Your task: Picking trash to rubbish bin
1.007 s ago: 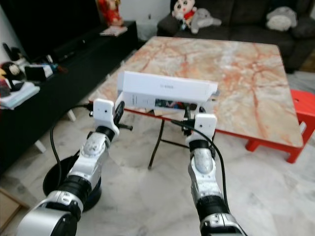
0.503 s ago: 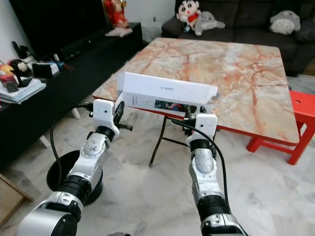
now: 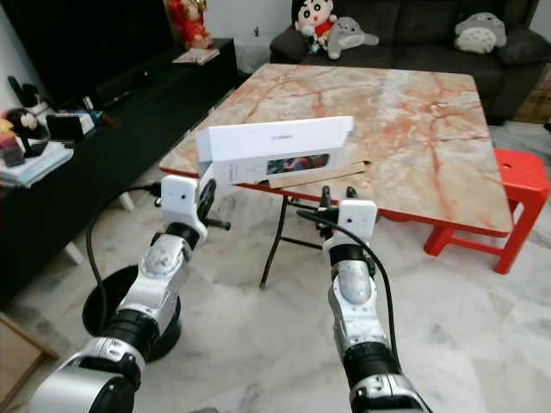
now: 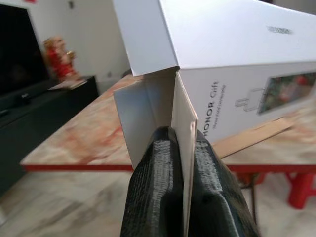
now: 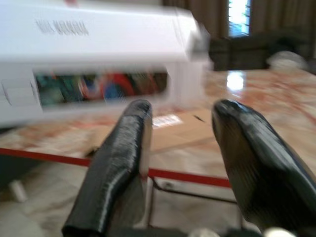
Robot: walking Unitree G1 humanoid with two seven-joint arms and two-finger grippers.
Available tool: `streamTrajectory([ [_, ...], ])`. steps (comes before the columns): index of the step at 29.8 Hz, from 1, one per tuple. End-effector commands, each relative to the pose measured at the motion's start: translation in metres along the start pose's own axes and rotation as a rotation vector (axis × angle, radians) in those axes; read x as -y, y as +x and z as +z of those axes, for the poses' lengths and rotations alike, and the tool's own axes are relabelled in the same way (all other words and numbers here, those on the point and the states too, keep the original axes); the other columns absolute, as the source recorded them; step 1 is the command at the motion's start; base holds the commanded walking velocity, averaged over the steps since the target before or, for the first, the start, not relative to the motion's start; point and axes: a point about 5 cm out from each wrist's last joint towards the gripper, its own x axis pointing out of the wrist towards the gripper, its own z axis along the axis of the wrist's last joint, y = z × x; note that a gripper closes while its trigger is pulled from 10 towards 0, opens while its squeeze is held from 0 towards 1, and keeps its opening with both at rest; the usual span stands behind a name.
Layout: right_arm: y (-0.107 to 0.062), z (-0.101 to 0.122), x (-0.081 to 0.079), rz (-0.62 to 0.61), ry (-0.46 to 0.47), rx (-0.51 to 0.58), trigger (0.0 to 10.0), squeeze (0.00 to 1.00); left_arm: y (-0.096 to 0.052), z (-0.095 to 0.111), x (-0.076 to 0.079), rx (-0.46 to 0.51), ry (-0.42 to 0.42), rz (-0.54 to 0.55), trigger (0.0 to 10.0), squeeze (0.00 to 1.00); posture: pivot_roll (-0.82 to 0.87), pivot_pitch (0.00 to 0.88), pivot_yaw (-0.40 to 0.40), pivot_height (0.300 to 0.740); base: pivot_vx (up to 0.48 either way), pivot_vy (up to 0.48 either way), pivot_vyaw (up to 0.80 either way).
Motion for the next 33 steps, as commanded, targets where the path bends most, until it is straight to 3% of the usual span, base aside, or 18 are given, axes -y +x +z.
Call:
streamTrajectory([
  [1, 0.002, 0.003, -0.004, 0.010, 0.009, 0.007, 10.0, 0.00, 0.001, 0.004, -0.005, 0.019, -0.007, 0.018, 10.0, 0.00, 0.16, 0.000, 0.055, 0.740, -0.240, 0.000, 0.00],
  [24, 0.001, 0.001, -0.003, 0.013, 0.008, -0.001, 10.0, 0.00, 0.000, 0.003, -0.006, 0.011, -0.005, 0.021, 10.0, 0.00, 0.16, 0.000, 0.056, 0.740, -0.239, 0.000, 0.00],
  [31, 0.000, -0.001, -0.004, 0.013, 0.009, -0.009, 10.0, 0.00, -0.001, -0.006, -0.015, -0.053, -0.028, 0.045, 10.0, 0.00, 0.16, 0.000, 0.054, 0.740, 0.000, 0.000, 0.00],
  [33, -0.002, -0.007, -0.002, 0.014, 0.010, -0.038, 10.0, 0.00, -0.006, -0.021, -0.030, -0.145, -0.028, 0.060, 10.0, 0.00, 0.15, 0.000, 0.051, 0.740, 0.000, 0.000, 0.00],
])
